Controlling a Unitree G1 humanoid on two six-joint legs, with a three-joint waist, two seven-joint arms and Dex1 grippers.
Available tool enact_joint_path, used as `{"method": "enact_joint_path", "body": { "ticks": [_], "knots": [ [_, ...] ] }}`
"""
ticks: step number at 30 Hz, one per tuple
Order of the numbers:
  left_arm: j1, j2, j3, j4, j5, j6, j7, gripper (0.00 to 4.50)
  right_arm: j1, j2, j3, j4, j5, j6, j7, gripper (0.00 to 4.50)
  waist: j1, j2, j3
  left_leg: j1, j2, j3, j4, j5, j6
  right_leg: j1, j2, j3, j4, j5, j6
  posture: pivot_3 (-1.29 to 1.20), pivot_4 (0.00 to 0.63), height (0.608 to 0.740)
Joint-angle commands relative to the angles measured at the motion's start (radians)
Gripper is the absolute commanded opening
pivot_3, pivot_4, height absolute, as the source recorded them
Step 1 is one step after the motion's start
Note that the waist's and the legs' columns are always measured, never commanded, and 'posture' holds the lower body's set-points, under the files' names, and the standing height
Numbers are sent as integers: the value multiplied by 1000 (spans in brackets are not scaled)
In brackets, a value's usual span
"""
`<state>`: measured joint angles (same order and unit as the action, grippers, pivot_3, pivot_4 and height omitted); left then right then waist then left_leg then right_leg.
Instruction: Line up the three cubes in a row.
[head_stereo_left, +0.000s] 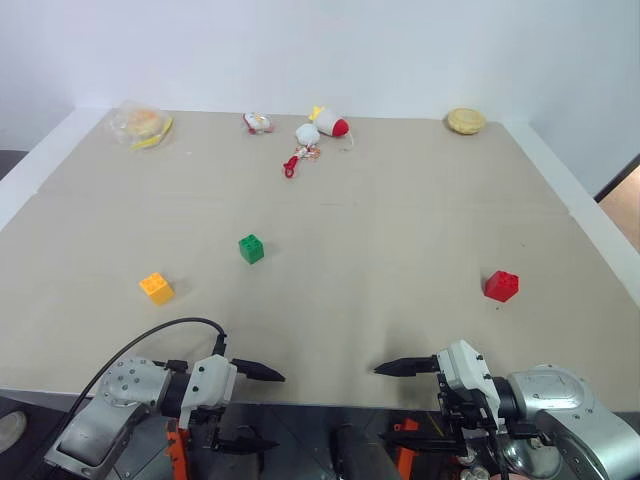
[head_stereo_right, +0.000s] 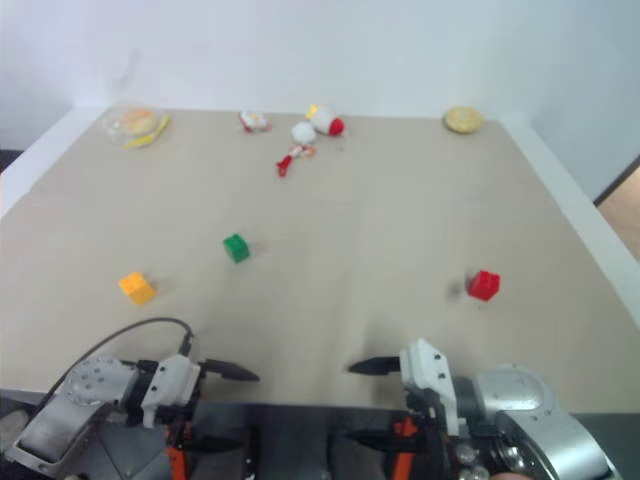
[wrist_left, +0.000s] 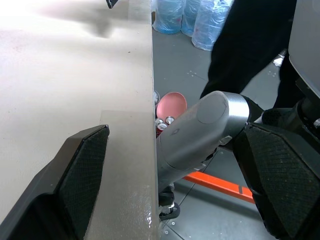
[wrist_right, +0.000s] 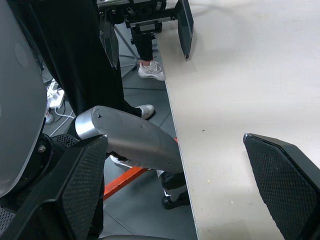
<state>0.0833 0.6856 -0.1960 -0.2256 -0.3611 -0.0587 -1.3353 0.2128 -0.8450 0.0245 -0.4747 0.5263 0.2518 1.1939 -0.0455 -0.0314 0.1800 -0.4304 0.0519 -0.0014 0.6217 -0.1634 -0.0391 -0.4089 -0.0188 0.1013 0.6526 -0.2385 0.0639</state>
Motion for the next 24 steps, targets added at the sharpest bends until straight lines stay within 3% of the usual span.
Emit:
{"method": "enact_joint_path", "body": {
  "ticks": [1, 18, 24],
  "knots": [
    [-1, 5, -8, -28, -3, -8, 0, 4477, 4, -14, -39, -22, 15, -16, 16, 4500, 0, 0, 0, 0, 0, 0, 0, 0, 0, 0, 0, 0, 0, 0, 0, 0, 150, 737],
    [-35, 2, -4, -48, -35, 15, -4, 4477, 13, -14, -44, -23, 18, -16, 43, 4500, 0, 0, 0, 0, 0, 0, 0, 0, 0, 0, 0, 0, 0, 0, 0, 0, 150, 737],
    [-219, -28, 95, -47, -225, 263, 90, 4477, -61, -94, -176, -11, 120, 82, 54, 4500, 0, 0, 0, -1, 0, 0, 1, 0, 0, 0, 0, 0, 0, 0, 0, 0, 150, 737]
  ]
}}
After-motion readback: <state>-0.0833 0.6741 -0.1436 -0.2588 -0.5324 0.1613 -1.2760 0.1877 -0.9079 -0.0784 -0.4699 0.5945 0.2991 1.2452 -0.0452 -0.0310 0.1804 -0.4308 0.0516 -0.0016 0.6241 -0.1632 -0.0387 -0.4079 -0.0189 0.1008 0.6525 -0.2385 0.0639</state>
